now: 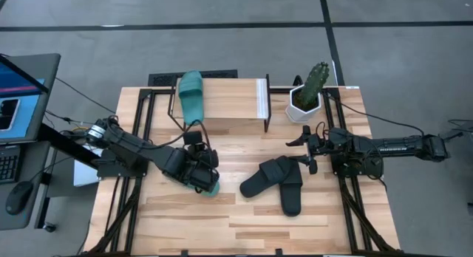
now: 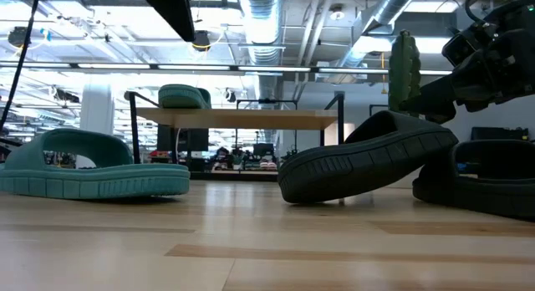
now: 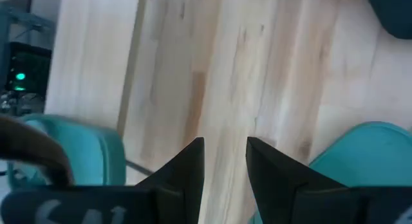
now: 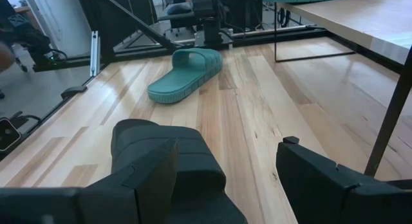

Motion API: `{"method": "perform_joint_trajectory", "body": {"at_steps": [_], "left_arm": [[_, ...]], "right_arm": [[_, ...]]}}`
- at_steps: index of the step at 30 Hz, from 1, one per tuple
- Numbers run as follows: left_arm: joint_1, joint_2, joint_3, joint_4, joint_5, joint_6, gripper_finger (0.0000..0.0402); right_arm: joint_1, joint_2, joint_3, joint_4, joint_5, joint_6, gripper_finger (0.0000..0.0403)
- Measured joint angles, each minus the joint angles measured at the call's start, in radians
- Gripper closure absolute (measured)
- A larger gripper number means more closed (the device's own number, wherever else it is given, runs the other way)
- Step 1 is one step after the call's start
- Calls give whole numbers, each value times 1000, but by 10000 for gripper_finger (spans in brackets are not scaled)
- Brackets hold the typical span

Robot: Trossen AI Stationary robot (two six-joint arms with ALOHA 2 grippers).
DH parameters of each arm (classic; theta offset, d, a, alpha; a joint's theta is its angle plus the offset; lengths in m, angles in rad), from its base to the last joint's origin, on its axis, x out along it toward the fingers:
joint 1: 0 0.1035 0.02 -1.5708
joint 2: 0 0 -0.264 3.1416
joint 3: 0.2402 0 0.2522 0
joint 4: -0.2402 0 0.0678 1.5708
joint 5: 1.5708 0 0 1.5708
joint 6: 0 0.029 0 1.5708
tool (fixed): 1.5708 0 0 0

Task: Pick and place slides into the shelf
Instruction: Put the light blue slide on the shelf

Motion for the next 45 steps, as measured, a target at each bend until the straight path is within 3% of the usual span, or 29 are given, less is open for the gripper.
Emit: {"method": "perform_joint_trajectory", "body": {"at_steps": [9,18,26,32,38,45], "left_arm": [[20,0,0,55,165,92,297],[7,0,-1,22,83,-10,297],[-44,85,-2,-36,105,-124,297],[-44,204,-2,-179,230,-208,297],[-51,298,0,-250,139,-269,297],[-56,294,-3,-253,166,-286,297]], "right_arm": [[0,0,0,0,0,0,154],[0,0,0,0,0,0,154],[0,0,0,0,0,0,154],[0,0,0,0,0,0,154],[0,0,0,0,0,0,154],[0,0,0,0,0,0,154]]}}
